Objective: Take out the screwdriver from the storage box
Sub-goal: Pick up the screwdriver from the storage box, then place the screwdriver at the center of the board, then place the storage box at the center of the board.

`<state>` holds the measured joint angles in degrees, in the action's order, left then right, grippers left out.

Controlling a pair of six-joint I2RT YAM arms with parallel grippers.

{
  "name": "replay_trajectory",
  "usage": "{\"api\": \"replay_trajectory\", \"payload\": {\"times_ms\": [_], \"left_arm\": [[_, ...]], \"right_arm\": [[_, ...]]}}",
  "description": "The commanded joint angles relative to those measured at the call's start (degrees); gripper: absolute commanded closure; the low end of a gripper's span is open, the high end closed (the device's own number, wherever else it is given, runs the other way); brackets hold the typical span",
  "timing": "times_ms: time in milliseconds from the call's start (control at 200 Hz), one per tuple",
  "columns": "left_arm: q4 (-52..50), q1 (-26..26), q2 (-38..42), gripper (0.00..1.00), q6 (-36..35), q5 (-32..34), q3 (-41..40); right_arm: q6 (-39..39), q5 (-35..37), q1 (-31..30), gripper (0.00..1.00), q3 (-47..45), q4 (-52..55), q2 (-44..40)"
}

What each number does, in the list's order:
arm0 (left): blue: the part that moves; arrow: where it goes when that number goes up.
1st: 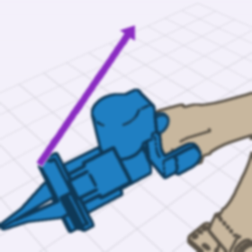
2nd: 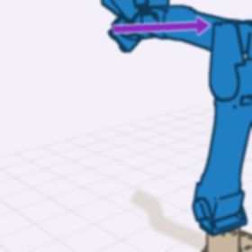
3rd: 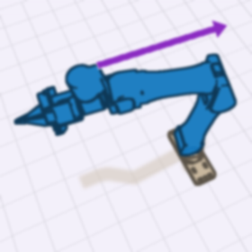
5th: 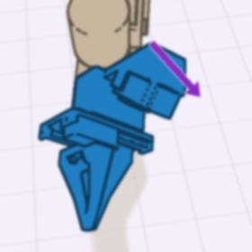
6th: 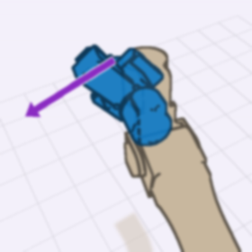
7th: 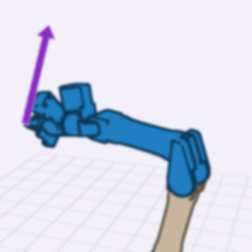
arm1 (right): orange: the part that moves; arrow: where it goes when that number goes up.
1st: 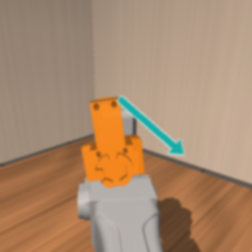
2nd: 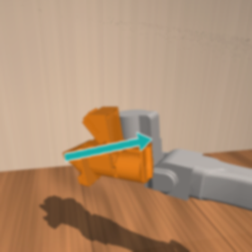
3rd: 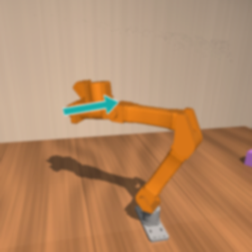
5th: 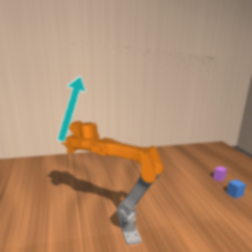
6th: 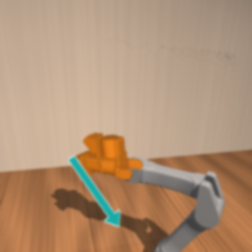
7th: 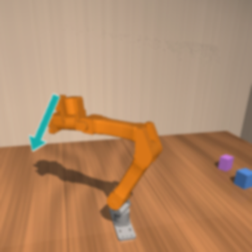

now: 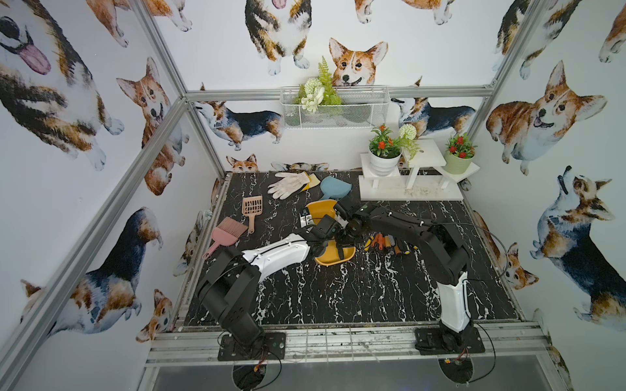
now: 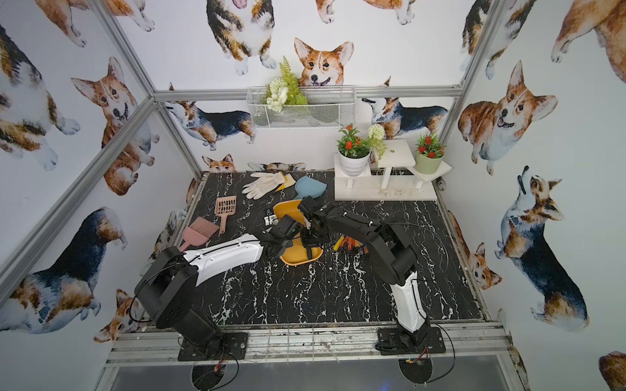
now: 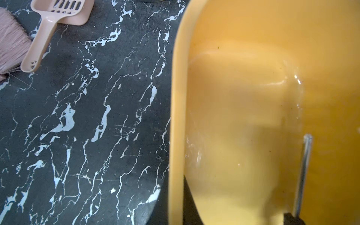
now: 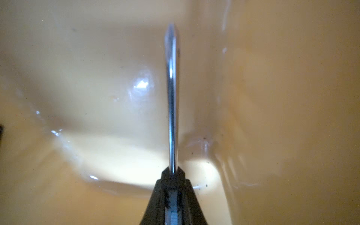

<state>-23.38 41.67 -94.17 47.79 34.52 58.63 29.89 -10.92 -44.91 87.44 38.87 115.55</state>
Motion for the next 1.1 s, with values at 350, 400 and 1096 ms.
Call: {"api": "replay_trajectory", "payload": {"times_ms": [350, 400, 1096], "left_arm": [[-2.22, 0.05, -0.59, 1.0, 1.1, 0.83, 1.31], [-2.24, 0.06, -2.09, 1.0, 1.06, 0.41, 1.44], [-1.75, -3.33, -5.11, 1.0, -10.02, -7.01, 3.65]], "right_arm": [[-1.34, 2.04, 0.41, 1.0, -2.76, -3.09, -7.21], [-1.0, 0.91, 0.96, 1.0, -3.98, -4.57, -8.58], [-8.07, 3.28, 18.7, 1.0, -12.81, 2.59, -20.33]]}}
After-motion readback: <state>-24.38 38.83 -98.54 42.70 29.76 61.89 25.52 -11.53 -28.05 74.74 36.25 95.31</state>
